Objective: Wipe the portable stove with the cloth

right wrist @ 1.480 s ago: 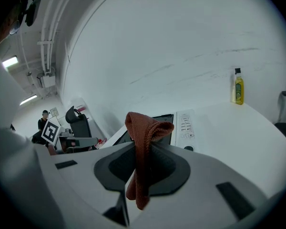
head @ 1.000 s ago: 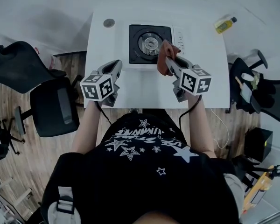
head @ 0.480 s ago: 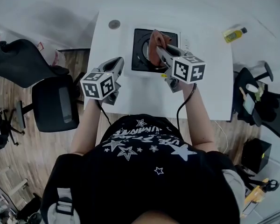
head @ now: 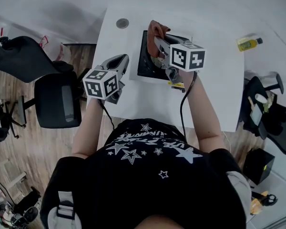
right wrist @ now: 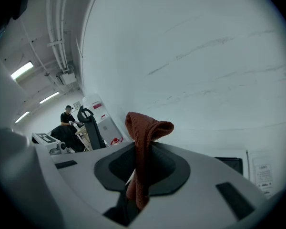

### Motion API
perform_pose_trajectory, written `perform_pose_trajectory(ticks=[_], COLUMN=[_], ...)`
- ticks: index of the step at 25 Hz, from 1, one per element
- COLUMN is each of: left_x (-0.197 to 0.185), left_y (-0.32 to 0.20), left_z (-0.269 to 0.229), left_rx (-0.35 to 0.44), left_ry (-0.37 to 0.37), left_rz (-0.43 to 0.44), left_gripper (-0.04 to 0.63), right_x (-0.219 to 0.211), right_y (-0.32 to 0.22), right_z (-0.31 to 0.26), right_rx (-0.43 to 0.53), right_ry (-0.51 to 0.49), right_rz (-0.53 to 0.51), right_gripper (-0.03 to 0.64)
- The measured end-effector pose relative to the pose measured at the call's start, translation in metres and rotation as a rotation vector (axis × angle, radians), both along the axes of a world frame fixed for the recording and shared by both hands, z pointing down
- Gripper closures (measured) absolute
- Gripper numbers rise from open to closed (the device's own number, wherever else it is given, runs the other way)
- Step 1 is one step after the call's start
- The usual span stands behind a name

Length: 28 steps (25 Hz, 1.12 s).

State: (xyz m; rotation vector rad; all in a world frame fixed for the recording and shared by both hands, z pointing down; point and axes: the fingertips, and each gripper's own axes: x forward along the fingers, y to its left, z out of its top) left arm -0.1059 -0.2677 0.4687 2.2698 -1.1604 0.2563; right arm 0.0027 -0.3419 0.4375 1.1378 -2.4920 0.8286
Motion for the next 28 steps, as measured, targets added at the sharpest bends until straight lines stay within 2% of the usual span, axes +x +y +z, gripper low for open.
perform_pose_trajectory(ticks=[8, 17, 28], left_x=[-0.004, -0.009, -0.007], left_y=[-0.012, -0.020, -0.017], left_z=[0.007, 0.014, 0.019], left_rx=[-0.017, -0.033, -0.050], left_ry=[-0.006, -0.012, -0.017], left_rz=[-0.029, -0.061, -0.082], left_gripper=[0.588, 0.588, 0.588], right_x=[-0.032, -0.047, -0.043], right_y=[-0.024, -0.040, -0.049], right_z=[0.014, 0.035, 0.055], right_rx=[-0.081, -0.149, -0.164], right_ry=[-0.030, -0.042, 0.057], right_rz=[-0.065, -0.079, -0.073], right_gripper=[0.555, 0.555, 0.555])
